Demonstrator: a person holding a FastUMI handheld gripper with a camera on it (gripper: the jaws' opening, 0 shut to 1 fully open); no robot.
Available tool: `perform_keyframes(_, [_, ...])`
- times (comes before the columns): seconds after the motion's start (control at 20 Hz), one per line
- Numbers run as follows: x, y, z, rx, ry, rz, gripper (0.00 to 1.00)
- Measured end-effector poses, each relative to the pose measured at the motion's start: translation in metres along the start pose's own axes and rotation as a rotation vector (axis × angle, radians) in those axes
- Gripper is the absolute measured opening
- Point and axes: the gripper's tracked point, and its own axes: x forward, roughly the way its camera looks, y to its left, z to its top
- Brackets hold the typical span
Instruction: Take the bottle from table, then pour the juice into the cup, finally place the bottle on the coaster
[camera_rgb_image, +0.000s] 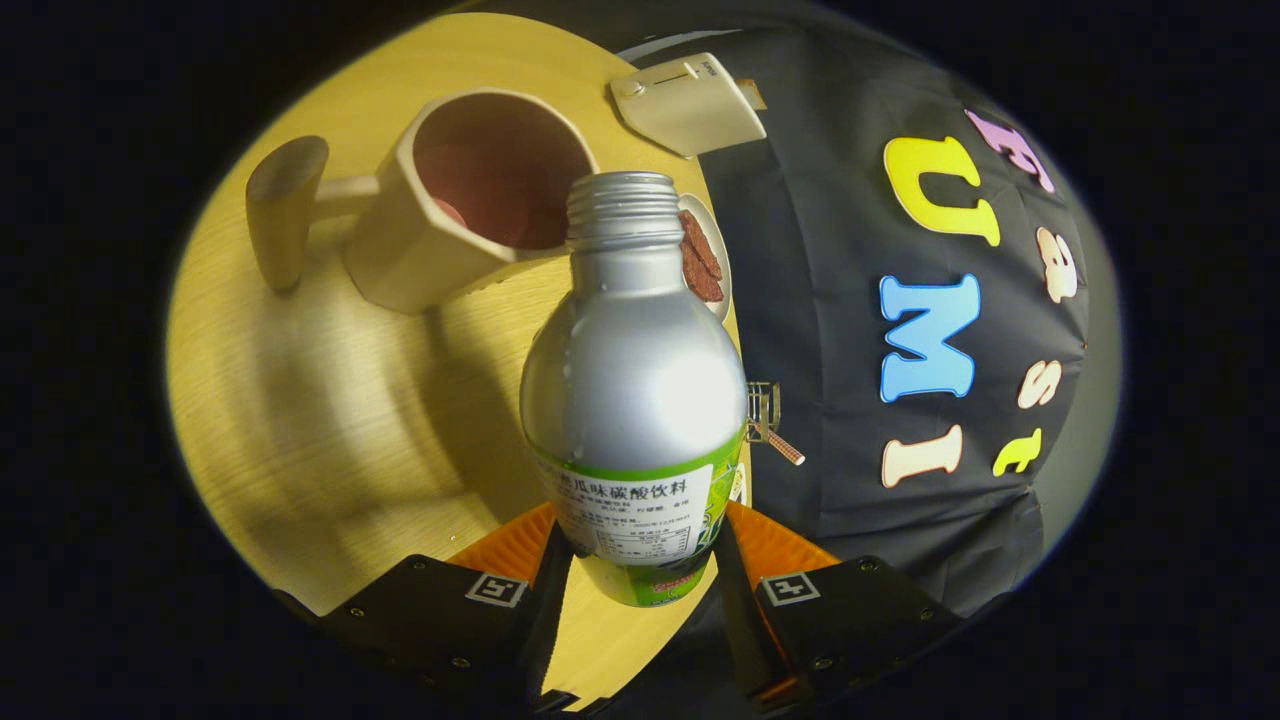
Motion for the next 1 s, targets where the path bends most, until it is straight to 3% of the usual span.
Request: perform_keyframes(1.0, [-0.009,-0.023,0.002,-0.207,0.07,-0.046,0.7])
